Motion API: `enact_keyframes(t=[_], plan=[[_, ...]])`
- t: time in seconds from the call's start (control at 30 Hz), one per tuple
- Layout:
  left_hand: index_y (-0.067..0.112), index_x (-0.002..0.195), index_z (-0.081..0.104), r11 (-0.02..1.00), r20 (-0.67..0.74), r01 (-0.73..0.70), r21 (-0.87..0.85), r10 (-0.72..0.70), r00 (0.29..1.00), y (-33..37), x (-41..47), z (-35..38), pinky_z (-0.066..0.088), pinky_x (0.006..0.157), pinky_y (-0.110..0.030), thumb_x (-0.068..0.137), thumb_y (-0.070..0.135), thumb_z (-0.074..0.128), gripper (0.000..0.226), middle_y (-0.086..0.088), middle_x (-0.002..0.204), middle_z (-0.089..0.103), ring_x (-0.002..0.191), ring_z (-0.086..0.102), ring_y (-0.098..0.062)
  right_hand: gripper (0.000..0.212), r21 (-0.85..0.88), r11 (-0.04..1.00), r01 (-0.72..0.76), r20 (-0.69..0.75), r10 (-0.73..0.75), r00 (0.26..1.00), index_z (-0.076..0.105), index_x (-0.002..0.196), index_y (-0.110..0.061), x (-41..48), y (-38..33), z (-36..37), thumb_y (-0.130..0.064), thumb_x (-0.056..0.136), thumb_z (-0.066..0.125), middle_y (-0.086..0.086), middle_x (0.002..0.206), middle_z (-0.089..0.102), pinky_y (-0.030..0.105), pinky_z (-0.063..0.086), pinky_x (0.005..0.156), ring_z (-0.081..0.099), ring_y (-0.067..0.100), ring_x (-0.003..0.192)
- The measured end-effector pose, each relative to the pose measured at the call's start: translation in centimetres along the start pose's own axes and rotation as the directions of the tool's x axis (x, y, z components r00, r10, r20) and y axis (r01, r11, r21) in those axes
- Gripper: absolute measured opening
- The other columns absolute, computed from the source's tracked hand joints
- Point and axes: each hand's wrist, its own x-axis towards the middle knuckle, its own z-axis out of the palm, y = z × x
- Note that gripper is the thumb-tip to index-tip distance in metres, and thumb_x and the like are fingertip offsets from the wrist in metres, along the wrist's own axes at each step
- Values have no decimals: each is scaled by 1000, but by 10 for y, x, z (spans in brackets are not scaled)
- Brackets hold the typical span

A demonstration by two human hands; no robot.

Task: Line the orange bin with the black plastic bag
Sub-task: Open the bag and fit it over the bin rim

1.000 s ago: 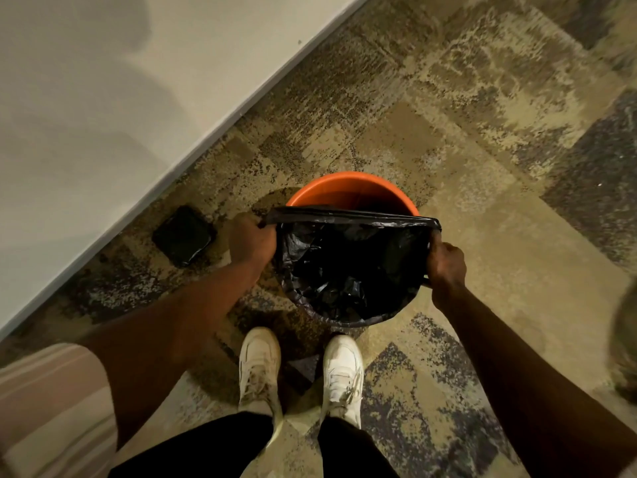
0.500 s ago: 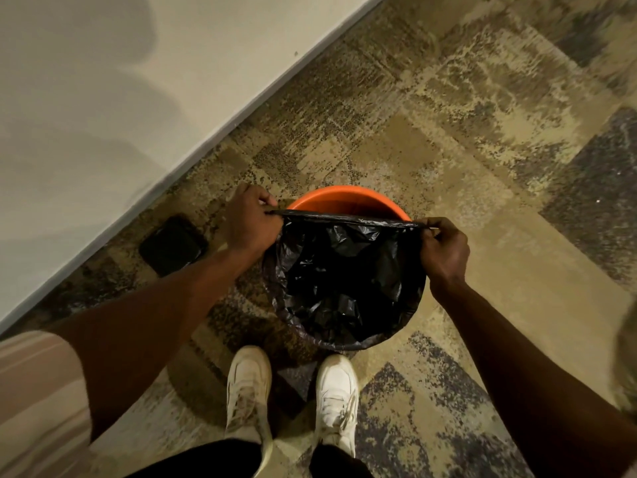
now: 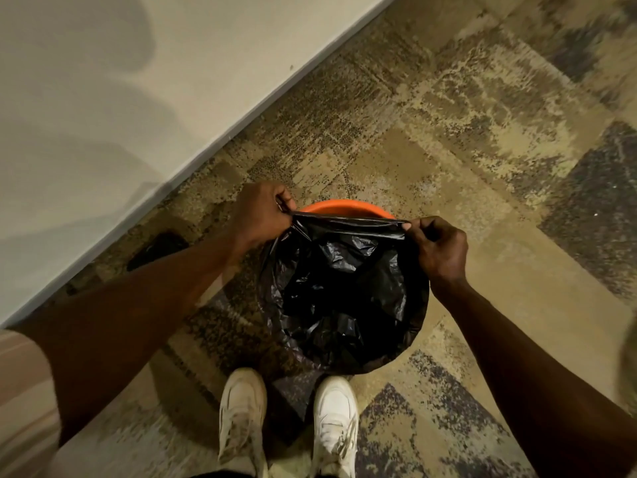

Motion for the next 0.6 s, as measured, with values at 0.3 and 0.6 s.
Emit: enact_keyframes(t=[0.3, 0.6], plan=[[11, 94, 85, 960, 309, -278, 38, 254, 917, -15, 31, -27, 45, 63, 2, 79, 12, 91, 16, 21, 78, 72, 67, 67, 21, 15, 127, 983, -133, 307, 89, 948, 68, 91, 11, 27, -16, -9, -3, 91, 75, 9, 77, 70, 31, 56, 63, 66, 17, 67], [2, 91, 81, 993, 356, -116, -15, 113, 927, -16, 35, -17, 49, 57, -4, 89, 10, 83, 8, 17, 69, 70, 52, 67, 10, 11, 123, 944, -305, 332, 251, 909, 77, 82, -9, 32, -20, 5, -14, 89, 69, 6, 82, 76, 41, 49, 82, 66, 28, 85]])
